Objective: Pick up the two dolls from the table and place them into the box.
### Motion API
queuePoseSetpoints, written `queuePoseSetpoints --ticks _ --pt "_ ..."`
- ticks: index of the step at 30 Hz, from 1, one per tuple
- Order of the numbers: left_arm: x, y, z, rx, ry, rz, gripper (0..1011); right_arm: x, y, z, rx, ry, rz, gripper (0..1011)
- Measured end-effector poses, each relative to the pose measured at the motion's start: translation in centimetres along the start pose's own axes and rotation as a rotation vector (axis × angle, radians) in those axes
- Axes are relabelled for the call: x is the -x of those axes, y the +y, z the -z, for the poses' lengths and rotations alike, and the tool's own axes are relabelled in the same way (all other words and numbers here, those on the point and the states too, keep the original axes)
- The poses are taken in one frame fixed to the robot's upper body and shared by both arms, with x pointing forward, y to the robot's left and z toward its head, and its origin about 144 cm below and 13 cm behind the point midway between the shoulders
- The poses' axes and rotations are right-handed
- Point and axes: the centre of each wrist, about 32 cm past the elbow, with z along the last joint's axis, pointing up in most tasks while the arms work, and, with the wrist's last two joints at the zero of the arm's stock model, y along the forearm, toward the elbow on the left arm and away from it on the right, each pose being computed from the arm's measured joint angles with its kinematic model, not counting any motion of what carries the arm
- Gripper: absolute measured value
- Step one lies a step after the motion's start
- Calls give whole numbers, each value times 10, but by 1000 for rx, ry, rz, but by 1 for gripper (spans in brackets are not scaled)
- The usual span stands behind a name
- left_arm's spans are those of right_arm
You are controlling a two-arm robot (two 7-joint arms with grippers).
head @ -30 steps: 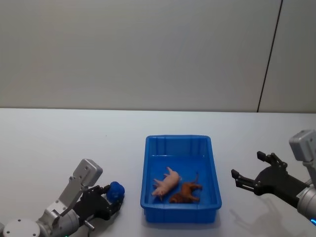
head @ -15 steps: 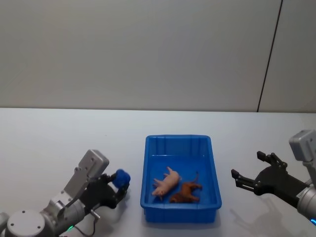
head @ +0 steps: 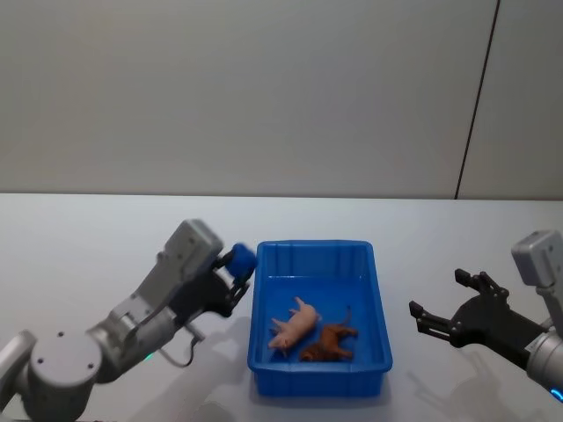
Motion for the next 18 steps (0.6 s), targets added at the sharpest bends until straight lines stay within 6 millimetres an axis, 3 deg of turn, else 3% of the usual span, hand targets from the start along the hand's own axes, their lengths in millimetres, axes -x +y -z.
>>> queuePoseSetpoints --ticks 2,7,10,16,18 --pt "0 -4 -8 19 -17 5 329 0 0 0 0 0 0 1001" --pt "3 -13 -25 65 -55 30 464 0 0 0 0 0 0 1001" --pt "6 -22 -37 100 -77 53 610 0 0 0 0 0 0 1001" --pt "11 -31 -49 141 -93 69 765 0 0 0 0 0 0 1001" --pt "12 -34 -53 155 -97 72 864 0 0 0 0 0 0 1001"
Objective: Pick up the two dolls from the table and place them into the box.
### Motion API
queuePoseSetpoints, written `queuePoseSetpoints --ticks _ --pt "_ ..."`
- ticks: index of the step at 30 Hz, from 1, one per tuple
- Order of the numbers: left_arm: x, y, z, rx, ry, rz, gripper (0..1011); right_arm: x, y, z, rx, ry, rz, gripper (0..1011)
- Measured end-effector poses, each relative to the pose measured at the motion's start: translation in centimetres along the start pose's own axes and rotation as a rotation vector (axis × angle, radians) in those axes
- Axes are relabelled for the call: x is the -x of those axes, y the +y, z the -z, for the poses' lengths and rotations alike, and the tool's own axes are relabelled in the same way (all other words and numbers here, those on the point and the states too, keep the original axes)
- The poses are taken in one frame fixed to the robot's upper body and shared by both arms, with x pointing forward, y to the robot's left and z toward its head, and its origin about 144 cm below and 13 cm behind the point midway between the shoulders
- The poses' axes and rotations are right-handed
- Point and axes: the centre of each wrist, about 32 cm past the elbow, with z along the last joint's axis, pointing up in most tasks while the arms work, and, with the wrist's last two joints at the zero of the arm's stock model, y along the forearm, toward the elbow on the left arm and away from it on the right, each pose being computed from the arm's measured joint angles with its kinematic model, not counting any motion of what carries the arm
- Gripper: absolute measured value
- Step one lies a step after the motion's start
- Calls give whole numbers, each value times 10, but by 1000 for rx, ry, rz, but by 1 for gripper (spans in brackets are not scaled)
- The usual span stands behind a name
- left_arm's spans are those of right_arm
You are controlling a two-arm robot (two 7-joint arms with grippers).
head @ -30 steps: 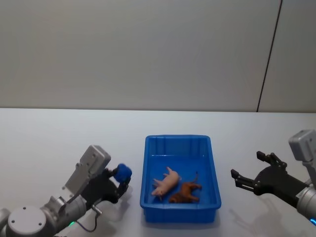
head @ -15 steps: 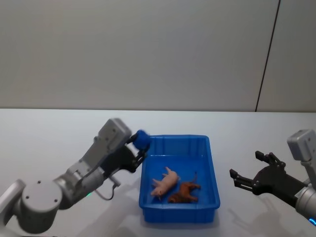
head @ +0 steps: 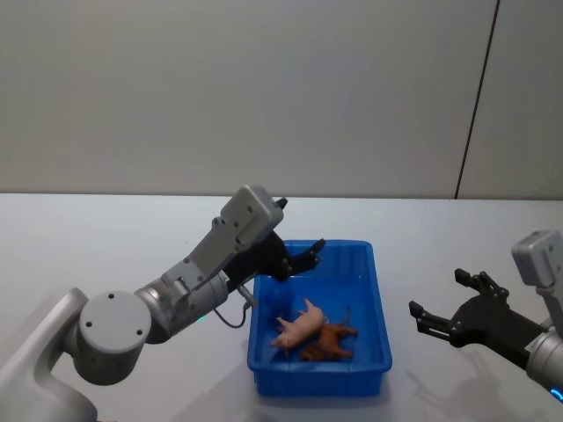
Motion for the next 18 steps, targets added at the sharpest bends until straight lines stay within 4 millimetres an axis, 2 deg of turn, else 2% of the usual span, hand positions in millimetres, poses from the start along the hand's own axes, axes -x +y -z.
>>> queuePoseSetpoints --ticks 7,18 --pt "4 -3 -8 36 -9 -24 1001 0 0 0 0 0 0 1001" --pt "8 -1 -13 64 -12 -51 1001 0 0 0 0 0 0 1001"
